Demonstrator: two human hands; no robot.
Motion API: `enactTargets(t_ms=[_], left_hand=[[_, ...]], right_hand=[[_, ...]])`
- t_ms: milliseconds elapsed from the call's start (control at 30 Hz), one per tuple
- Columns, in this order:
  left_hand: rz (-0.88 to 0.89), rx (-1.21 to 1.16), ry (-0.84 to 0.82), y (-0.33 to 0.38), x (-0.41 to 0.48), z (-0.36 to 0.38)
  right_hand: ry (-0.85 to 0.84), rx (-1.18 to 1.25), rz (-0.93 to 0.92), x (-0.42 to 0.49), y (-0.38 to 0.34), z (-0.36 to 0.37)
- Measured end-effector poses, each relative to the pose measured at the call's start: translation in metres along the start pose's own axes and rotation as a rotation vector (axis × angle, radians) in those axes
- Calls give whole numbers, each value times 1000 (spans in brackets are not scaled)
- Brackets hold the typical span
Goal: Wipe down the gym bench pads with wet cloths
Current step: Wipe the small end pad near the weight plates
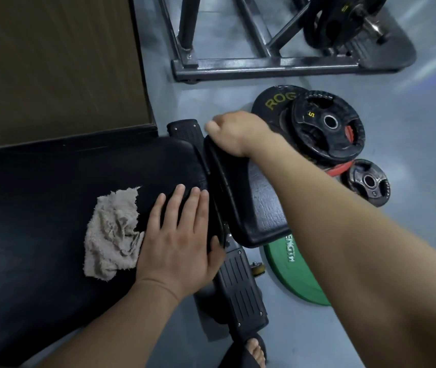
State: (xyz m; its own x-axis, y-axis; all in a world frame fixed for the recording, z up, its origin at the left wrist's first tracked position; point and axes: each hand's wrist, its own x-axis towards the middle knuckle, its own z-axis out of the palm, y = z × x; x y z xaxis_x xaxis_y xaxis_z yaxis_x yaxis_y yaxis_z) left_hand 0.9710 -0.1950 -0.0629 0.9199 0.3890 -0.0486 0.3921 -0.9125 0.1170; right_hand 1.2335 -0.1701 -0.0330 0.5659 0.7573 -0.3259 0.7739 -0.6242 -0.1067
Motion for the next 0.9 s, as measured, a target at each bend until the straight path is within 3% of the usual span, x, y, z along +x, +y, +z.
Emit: enactTargets(t_ms=[67, 267, 567, 700, 767, 900], left_hand=[[1, 5, 6, 0, 0, 0], [-5, 21, 41, 1, 1, 3], [-8, 31, 96, 5, -1, 3], [-6, 30, 114, 4, -1, 4], [-8, 29, 122, 4, -2, 5], [-8, 50, 135, 5, -1, 7]], right_hand=[[-4, 37, 2, 5, 2, 3], [-14, 202, 282, 10, 62, -11], [205, 883, 531, -94, 121, 29], [145, 1174, 534, -149, 133, 47], [86, 1085, 453, -152, 137, 47], [211, 932, 358, -112, 128, 33]])
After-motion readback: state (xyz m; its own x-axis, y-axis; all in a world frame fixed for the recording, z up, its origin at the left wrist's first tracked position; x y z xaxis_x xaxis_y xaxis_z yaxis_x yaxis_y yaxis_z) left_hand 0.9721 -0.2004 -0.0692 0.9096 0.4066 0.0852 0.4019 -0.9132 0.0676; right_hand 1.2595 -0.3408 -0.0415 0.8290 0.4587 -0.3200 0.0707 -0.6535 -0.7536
